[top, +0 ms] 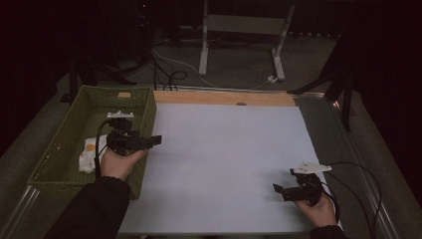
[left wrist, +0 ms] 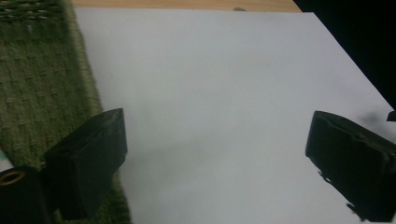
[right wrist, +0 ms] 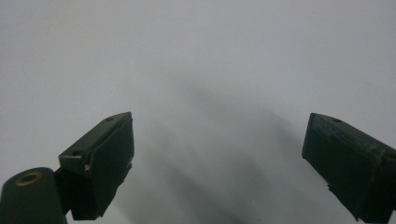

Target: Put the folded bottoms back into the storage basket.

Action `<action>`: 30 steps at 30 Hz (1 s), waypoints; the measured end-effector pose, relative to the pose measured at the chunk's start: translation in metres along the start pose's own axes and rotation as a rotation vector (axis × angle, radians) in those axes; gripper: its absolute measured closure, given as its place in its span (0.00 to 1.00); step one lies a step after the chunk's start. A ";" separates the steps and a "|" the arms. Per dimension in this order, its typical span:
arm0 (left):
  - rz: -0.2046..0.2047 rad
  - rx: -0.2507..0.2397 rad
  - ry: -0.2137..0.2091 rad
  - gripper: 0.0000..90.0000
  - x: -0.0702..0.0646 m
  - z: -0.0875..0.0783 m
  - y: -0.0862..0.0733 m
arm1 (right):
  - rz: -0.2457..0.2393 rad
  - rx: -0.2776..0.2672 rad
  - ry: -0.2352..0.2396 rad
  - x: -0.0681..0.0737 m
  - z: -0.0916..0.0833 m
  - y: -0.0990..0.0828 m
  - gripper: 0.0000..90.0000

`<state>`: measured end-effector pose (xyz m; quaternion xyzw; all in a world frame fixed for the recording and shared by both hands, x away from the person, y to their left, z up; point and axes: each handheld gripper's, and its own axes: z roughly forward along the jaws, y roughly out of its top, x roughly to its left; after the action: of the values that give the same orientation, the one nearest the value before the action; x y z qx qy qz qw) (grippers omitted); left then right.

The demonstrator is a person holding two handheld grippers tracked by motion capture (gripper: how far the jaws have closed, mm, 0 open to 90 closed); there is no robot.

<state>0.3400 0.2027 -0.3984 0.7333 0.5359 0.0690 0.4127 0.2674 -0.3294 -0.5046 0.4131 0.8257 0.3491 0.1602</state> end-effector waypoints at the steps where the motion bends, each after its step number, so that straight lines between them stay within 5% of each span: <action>1: 0.000 0.000 0.000 0.07 0.000 0.000 0.000 | 0.000 0.000 0.000 0.000 0.000 0.000 0.10; 30: 0.059 0.027 -0.021 0.01 -0.035 0.032 -0.007 | -0.006 -0.009 -0.002 0.000 -0.003 0.000 0.10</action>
<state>0.3376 0.1564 -0.4125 0.7549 0.5105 0.0664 0.4063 0.2658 -0.3307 -0.5026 0.4103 0.8251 0.3520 0.1641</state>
